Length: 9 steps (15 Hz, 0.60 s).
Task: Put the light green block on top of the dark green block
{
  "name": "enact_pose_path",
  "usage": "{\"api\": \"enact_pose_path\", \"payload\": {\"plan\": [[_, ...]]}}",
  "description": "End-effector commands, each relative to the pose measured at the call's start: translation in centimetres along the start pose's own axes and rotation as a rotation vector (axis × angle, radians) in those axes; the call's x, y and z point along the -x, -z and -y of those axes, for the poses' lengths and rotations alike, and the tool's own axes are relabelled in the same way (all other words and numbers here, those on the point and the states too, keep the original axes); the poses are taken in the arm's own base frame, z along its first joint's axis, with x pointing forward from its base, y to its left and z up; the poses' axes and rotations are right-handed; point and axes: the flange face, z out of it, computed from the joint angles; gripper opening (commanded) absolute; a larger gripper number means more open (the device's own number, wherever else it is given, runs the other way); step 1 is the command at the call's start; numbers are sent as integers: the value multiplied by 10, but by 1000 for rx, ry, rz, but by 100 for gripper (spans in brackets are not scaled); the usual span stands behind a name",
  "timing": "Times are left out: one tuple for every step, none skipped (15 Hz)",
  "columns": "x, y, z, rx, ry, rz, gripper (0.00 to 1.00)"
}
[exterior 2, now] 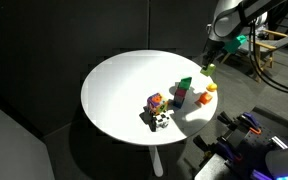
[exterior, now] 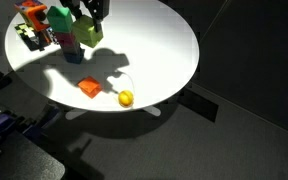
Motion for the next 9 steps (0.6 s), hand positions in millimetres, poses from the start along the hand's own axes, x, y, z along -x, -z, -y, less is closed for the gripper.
{"api": "enact_pose_path", "payload": {"plan": [[0,16,5,13,34,-23,30],[-1,19,7,15,41,-28,30],[-2,23,10,17,49,-32,30],[-4,26,13,19,55,-39,30],[-6,30,16,21,61,-45,30],[-7,34,19,22,69,-53,30],[-9,39,23,24,76,-58,30],[-11,42,27,27,85,-65,30],[-12,46,31,28,98,-68,30]]}}
